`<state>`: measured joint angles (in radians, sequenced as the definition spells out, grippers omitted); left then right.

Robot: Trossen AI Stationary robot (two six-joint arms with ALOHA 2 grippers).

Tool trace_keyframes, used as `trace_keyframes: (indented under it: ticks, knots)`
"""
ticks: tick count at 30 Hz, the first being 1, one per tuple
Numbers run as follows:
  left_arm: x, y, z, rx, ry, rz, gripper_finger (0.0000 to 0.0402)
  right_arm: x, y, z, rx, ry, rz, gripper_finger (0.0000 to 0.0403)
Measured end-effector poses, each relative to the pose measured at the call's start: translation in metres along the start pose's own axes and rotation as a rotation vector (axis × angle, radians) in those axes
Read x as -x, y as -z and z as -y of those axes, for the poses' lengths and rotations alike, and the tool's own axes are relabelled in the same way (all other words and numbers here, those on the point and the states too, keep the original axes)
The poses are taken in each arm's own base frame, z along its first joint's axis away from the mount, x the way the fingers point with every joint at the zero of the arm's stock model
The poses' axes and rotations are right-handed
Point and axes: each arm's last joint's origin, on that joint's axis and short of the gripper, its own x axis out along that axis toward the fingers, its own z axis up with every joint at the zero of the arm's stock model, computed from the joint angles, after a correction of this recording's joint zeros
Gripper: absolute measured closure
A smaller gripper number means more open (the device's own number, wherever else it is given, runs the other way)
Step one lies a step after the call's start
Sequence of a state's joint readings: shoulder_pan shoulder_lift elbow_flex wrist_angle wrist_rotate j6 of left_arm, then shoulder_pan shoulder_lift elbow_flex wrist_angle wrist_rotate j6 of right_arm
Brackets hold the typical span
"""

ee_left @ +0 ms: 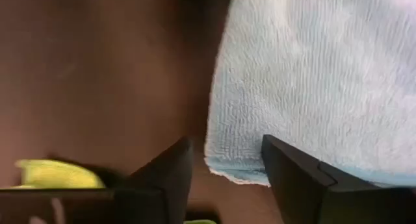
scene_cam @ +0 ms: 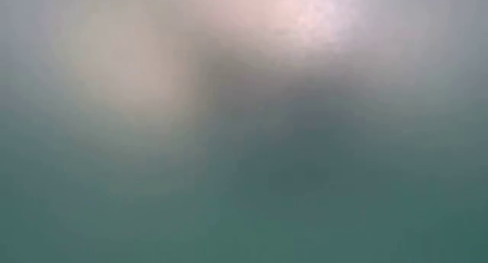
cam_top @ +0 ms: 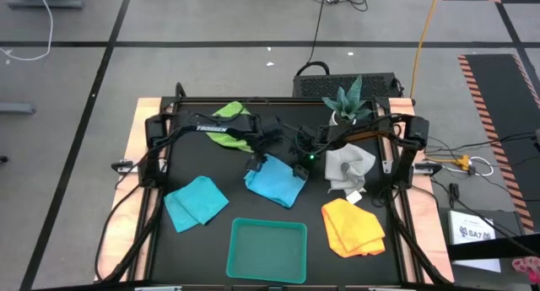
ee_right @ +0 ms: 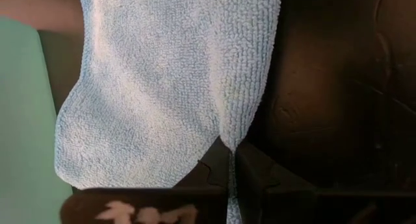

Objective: Fold microfiber towels
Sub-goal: Put the folded microfiber cloth into the green transparent bin

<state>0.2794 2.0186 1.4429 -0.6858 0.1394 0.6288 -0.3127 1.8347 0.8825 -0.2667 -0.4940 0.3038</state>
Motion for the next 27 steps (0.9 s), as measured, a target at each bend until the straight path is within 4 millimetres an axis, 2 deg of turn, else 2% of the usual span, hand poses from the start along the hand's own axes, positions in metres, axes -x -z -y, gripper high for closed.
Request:
trace_keyframes:
  ticks: [4,11,16,21,27]
  knots:
    - [-0.011,0.002,0.0,-0.03,-0.003,-0.033,0.0202,0.0,0.0,0.0,-0.01,-0.002,0.003,0.0403]
    - [-0.011,0.0,-0.003,-0.011,0.014,0.02,0.0207,0.0,-0.001,0.0,-0.023,-0.002,0.006,0.0403]
    - [-0.024,0.002,0.003,0.03,0.137,0.031,0.0251,0.0,-0.001,0.0,-0.022,-0.002,0.008,0.0403]
    - [-0.035,0.004,0.004,0.033,0.145,-0.008,0.0294,0.001,-0.001,0.0,-0.024,-0.004,0.012,0.0403]
    - [-0.035,0.004,0.004,0.049,0.134,-0.013,0.032,0.001,-0.001,0.0,-0.025,-0.005,0.01,0.0403]
